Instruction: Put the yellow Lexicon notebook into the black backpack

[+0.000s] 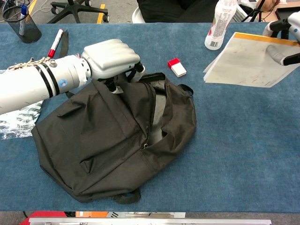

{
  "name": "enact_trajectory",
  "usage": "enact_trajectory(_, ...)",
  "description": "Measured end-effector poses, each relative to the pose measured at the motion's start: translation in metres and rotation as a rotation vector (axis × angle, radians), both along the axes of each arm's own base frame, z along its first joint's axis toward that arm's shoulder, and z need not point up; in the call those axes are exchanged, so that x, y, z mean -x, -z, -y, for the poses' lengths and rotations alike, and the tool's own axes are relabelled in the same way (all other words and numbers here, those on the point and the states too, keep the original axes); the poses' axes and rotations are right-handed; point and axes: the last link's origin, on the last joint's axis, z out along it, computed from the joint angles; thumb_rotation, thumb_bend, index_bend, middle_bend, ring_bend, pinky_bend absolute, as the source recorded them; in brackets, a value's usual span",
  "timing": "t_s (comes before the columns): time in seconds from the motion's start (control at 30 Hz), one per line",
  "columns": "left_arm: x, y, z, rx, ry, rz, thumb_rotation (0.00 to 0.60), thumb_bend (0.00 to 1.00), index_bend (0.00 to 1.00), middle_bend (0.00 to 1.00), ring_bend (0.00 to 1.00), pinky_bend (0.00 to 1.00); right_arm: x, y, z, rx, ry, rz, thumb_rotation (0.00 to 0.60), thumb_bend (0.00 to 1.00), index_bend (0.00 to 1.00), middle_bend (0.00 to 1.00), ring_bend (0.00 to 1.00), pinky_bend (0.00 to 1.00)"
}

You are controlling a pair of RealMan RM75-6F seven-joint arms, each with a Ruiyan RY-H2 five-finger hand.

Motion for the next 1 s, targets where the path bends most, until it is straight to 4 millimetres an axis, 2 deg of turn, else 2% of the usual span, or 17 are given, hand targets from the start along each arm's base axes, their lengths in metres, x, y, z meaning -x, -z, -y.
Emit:
enact_trajectory(0.17,0.001,-0.028,0.002,-0.037,-0.015,0.065,0.6,0.28,0.59,0.57,0.6,0.69,-0.019,0.017,0.001,-0.082,-0.005,0.096,0.6,0.44,0.84,0.66,0.56,0.68)
enact_trajectory(0.37,0.011,-0.047,0.008,-0.073,-0.03,0.09,0.6,0.28,0.57,0.57,0.59,0.69,-0.04,0.034,0.005,-0.145,0.001,0.219,0.6,0.44,0.84,0.66,0.57,0.68)
enact_trajectory(0.7,0.018,-0.05,0.02,-0.084,-0.038,0.104,0.6,0.28,0.56,0.57,0.58,0.69,-0.076,0.063,0.018,-0.243,0.065,0.502,0.6,0.44,0.84,0.66,0.57,0.68)
enact_trajectory(1.0,0.017,-0.052,0.023,-0.086,-0.049,0.112,0.6,0.28,0.55,0.57,0.58,0.69,-0.102,0.087,0.018,-0.339,0.112,0.67,0.6,0.44,0.84,0.66,0.57,0.68)
